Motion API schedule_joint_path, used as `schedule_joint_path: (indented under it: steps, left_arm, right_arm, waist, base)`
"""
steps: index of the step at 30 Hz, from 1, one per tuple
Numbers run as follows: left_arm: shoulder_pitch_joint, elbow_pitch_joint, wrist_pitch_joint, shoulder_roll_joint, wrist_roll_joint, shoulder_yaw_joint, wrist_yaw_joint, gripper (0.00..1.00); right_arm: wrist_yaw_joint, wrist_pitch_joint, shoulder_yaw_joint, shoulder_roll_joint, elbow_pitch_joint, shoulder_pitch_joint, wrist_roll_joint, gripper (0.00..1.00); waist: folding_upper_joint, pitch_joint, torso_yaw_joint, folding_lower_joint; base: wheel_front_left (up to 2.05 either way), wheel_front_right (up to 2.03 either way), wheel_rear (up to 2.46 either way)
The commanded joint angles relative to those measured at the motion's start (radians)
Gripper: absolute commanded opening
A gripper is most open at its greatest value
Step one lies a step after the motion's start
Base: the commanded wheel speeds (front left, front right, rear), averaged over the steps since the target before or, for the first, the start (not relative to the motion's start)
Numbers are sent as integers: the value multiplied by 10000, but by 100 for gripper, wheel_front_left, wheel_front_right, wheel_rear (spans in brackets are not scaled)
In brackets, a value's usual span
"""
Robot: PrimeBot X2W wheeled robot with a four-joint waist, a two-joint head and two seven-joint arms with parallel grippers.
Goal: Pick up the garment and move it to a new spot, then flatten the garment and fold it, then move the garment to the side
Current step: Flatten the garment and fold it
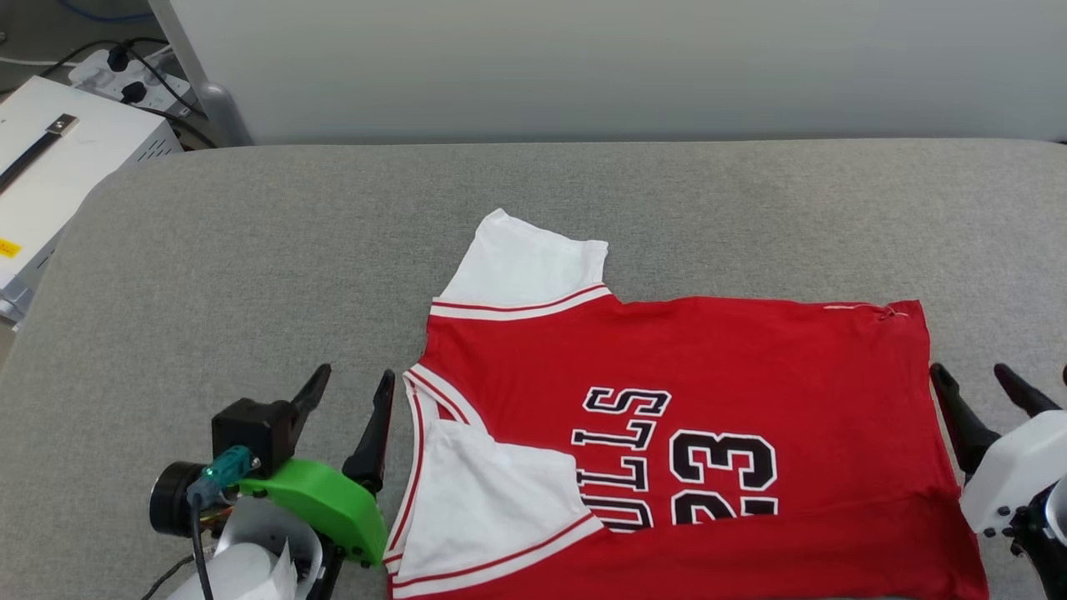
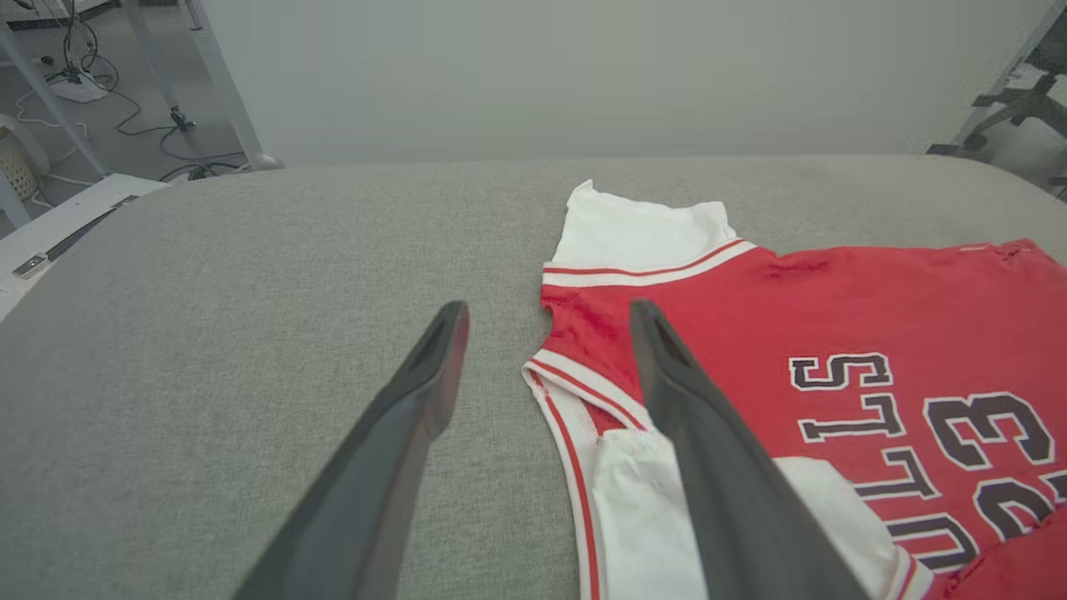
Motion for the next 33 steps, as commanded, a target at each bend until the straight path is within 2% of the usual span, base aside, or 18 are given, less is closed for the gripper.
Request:
schedule_joint_path:
  steps: [1,6,11,21,26,33]
  left_arm:
    - [-145,56,-445,-141,232,134,-72,100]
    - [-103,62,-1130,-569,585,778,-111,100]
    - [226,-247,-1194,-1148,1465,1533,-465,100]
    - [788,-155,-1198,-2035,2729,2563,-1547,100]
    - [587,352,-1180,-1976,3064,2493,-2176,100]
    - [-1411,1009,102,-1558,3243,2166,-2997,100]
  right_arm:
    - [-9,-488,-15,39,-73,-206,30,100]
    - [-9,-1984,232,80,-208,-221,-118,100]
    - [-9,-3306,567,197,-210,-35,-354,100]
    - [-9,-4079,916,445,257,-75,-474,100]
    - [-9,-4145,866,439,358,-241,-419,100]
    - [-9,-4308,1037,509,266,-670,-342,100]
  waist:
    - [106,-17,-3,0]
    - [106,-54,30,0]
    - [106,-29,56,0]
    - [106,244,-100,0]
    - [106,572,-304,0]
    - [106,1520,-811,0]
  base:
    - [0,0,0]
    - [0,0,0]
    - [0,0,0]
    - [0,0,0]
    - [0,0,0]
    - [0,0,0]
